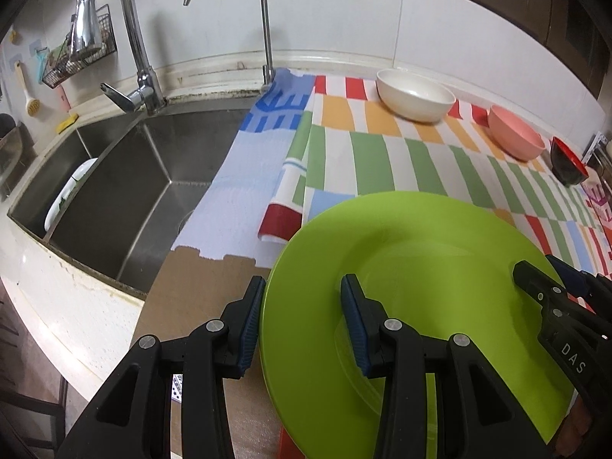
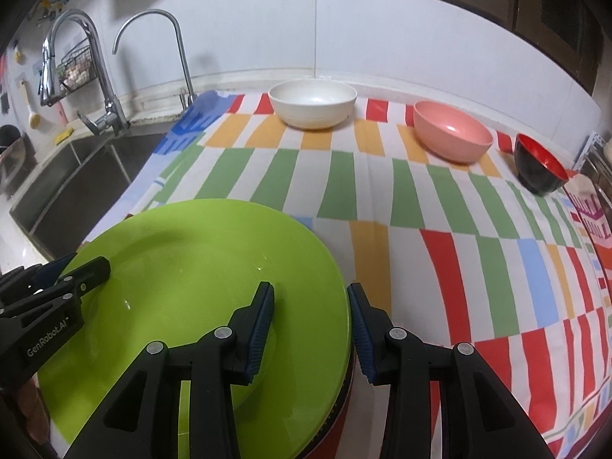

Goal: Organize plates and bowls
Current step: 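Lower the lime-green plate onto the stack and open both grippers, then move both grippers to the white bowl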

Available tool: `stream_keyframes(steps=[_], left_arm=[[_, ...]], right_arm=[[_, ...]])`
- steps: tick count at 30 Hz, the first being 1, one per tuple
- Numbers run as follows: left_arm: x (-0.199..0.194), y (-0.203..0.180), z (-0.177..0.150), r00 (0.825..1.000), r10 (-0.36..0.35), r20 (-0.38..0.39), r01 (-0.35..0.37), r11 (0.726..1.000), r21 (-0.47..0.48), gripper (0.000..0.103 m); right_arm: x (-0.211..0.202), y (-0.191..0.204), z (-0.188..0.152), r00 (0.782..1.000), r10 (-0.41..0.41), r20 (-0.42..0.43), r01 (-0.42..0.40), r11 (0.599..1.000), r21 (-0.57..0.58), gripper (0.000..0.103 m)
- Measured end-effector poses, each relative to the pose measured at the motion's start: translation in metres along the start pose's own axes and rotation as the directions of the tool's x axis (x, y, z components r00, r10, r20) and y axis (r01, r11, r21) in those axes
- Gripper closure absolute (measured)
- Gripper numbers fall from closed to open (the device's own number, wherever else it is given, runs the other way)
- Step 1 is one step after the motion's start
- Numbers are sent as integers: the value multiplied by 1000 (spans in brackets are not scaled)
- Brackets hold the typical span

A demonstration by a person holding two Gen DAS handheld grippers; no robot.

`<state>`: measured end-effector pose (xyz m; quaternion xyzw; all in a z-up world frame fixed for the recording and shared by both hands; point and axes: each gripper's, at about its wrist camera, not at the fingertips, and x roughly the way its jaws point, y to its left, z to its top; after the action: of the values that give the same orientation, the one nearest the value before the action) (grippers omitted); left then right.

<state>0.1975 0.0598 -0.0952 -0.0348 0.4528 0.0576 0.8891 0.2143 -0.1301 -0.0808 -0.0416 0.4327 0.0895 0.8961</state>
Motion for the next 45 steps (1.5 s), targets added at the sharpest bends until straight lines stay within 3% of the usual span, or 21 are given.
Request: stream_keyframes(steps=[17, 20, 24, 28, 35, 45], left_arm=[[13, -4, -14, 998, -12, -61, 14, 999, 38, 63], [13, -5, -12, 998, -17, -59, 19, 999, 40, 56], [8, -6, -8, 999, -6, -38, 8, 999, 54, 44], [1, -5, 0, 1000, -10, -7, 10, 998, 60, 34], [-13, -5, 20, 997, 3, 74, -8, 998, 66, 28], [-33, -26, 56, 982, -10, 187, -10, 994, 105, 25]], right_arm=[[10, -1, -7, 998, 0, -61, 0, 1000, 2, 62], [11, -2, -6, 998, 10, -66, -10, 1000, 7, 61], [7, -2, -4, 999, 1, -51, -1, 1000, 5, 50], [-4, -4, 0, 1000, -8, 3, 8, 1000, 28, 49], [-13, -6, 14, 996, -82, 47, 82, 997, 0, 46], [-32, -21, 45, 985, -50, 167, 53, 998, -15, 46]])
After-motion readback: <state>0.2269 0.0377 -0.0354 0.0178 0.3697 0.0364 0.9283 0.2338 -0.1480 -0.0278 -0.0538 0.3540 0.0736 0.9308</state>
